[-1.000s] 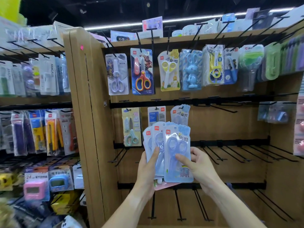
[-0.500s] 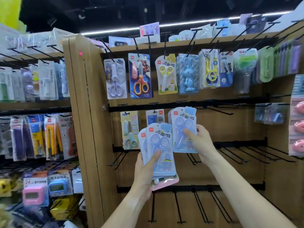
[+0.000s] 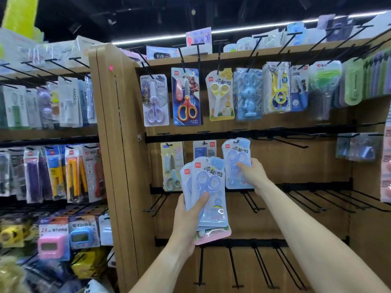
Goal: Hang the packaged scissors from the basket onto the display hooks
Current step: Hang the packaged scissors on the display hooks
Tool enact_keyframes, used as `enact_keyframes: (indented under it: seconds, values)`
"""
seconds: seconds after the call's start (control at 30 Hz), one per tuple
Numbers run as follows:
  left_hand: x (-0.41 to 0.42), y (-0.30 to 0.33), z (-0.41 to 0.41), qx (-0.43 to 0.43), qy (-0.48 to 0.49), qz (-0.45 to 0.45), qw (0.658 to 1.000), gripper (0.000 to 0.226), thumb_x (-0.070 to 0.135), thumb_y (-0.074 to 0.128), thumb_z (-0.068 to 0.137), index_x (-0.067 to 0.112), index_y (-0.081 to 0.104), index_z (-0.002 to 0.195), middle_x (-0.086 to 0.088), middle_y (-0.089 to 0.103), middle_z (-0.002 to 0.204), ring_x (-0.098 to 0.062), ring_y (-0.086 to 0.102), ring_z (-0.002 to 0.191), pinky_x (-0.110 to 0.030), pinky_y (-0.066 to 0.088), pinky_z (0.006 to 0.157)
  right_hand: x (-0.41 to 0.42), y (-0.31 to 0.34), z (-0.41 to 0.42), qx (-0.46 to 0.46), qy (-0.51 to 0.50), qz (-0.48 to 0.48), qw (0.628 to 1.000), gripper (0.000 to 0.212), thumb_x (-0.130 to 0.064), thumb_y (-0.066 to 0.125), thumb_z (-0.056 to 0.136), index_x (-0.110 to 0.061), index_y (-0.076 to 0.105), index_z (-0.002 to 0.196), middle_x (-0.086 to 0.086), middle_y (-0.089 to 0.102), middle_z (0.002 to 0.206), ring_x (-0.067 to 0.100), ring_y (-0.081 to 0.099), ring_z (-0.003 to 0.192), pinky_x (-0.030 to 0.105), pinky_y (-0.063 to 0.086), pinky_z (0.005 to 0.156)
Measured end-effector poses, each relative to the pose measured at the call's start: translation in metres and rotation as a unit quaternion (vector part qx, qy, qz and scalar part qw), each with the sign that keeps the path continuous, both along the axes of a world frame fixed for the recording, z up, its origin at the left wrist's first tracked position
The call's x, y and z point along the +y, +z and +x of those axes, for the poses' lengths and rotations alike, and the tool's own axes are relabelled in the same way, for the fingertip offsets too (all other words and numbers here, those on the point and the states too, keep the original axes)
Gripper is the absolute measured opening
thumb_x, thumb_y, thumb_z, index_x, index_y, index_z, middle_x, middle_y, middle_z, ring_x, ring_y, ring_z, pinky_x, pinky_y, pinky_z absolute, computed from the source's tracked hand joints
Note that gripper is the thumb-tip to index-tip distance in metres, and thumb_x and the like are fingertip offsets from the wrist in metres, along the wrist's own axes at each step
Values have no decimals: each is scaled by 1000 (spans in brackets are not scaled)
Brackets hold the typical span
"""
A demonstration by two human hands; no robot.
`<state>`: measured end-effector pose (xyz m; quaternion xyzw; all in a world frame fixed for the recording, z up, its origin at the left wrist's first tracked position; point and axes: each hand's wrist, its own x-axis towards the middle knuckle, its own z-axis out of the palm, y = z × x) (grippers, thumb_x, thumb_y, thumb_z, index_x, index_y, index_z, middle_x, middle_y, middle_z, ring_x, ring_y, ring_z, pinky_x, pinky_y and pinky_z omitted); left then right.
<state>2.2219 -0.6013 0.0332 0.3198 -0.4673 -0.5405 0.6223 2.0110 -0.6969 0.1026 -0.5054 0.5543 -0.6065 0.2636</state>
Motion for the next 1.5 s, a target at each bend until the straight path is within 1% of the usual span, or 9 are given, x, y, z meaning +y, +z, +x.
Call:
enact_keyframes:
  seconds: [0.07,0.2,0.3,0.37,0.67,0.87,1.1,1.23,1.5]
  values:
    - [0,1,0,-2,-1,-1,1000,51,31,83,87,24,60,132,-2,79,116,-26,79,102,-44,64,83,-12,-4,-4,41,-22,42,998,16,-28,60,100,-15,62,107,12,71,113,29,69,97,50,60,87]
    - [-1,-1,1,-5,-9,-4,1000,49,31,82,88,24,60,131,-3,79,115,-27,79,100,-40,65,77,13,-14,-1,114,-137,20,984,62,-46,68,94,-14,52,144,12,61,135,30,61,120,44,53,97]
    - [-3,-2,-1,-4,-19,-4,1000,49,31,82,89,24,60,133,-3,79,117,-29,78,103,-45,64,85,62,-31,22,19,-79,-96,992,40,-48,76,90,-22,66,118,-2,69,107,16,66,99,30,50,79]
    - [-3,-3,-4,1,-25,-3,1000,50,29,82,89,23,60,134,-4,78,119,-30,78,104,-46,64,84,86,-43,40,-22,3,-74,997,40,-49,84,82,-23,67,108,-3,69,97,11,66,88,26,49,73]
    - [-2,-9,-13,21,-56,5,998,39,35,72,97,24,62,133,-6,77,124,-32,76,111,-55,61,94,102,-64,45,-142,125,-40,981,39,-19,85,85,-6,62,114,4,80,104,21,78,94,35,63,74]
    - [-6,-15,-9,-4,-23,9,1000,33,39,70,99,26,63,129,-3,78,118,-29,78,102,-56,63,90,99,-58,25,-131,98,-51,985,39,-24,79,91,-16,56,121,4,80,104,23,79,91,45,64,72]
    - [-7,-4,-7,-6,-9,-15,1000,34,42,68,99,30,62,130,-1,78,118,-26,78,104,-44,64,83,77,-15,4,-105,42,-96,989,35,-26,74,97,-20,53,125,-2,77,102,12,77,81,35,63,63]
    - [-6,1,-7,-2,-5,-18,1000,32,41,68,99,31,63,130,-1,78,118,-24,78,103,-42,65,81,60,-6,2,-97,42,-90,990,36,-26,73,97,-17,53,126,2,76,108,16,76,89,27,57,62]
    - [-5,6,-4,9,0,-16,1000,34,39,69,99,32,61,132,-1,78,118,-24,78,104,-39,64,78,29,-6,-4,-52,7,-67,996,26,-31,67,101,-18,58,123,-2,70,109,15,69,97,30,52,67]
